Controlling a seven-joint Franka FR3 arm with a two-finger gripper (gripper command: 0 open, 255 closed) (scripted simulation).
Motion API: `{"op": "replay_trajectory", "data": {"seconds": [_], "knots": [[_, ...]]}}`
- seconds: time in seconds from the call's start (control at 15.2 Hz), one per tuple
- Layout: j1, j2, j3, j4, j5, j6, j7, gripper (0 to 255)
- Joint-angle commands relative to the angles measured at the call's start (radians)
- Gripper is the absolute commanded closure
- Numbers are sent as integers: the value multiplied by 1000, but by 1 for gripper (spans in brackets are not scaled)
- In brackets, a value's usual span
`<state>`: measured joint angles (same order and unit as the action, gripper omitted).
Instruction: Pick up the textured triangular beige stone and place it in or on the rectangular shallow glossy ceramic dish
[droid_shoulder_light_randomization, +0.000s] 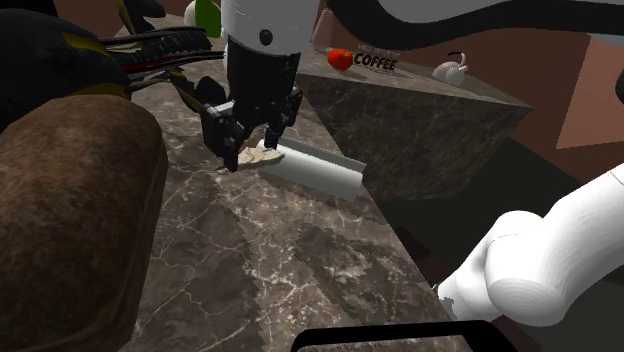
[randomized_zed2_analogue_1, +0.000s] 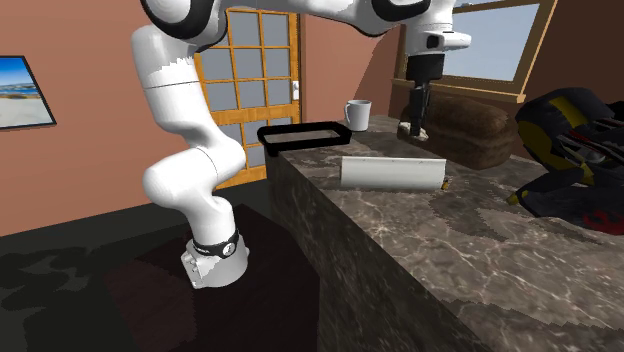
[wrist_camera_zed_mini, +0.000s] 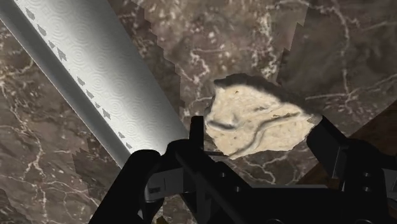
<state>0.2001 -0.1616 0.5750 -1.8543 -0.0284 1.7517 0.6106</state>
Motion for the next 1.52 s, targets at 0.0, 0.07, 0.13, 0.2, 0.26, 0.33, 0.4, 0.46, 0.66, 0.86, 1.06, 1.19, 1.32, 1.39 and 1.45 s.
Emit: {"op": "replay_trajectory", "data": {"seconds": [0.0, 0.07, 0.13, 0.2, 0.26, 0.33, 0.4, 0.46, 0.66, 0.86, 1.06, 1.19, 1.32, 1.39, 1.45], "knots": [[15, -55, 6, -43, 30, -4, 11, 255], [24, -87, 7, -69, 48, -6, 15, 255], [33, -118, 8, -93, 65, -9, 20, 255], [44, -149, 10, -117, 82, -13, 26, 255], [55, -179, 12, -138, 98, -18, 32, 255], [67, -208, 14, -159, 114, -24, 39, 255], [79, -237, 16, -178, 130, -30, 46, 255], [92, -264, 18, -196, 145, -37, 55, 255], [131, -343, 28, -242, 189, -62, 84, 255], [172, -415, 42, -278, 231, -92, 119, 255], [213, -480, 59, -303, 271, -125, 160, 255], [240, -518, 73, -313, 298, -148, 191, 255], [266, -553, 90, -319, 325, -171, 224, 255], [279, -570, 98, -321, 338, -183, 242, 255], [291, -585, 108, -321, 351, -195, 260, 255]]}}
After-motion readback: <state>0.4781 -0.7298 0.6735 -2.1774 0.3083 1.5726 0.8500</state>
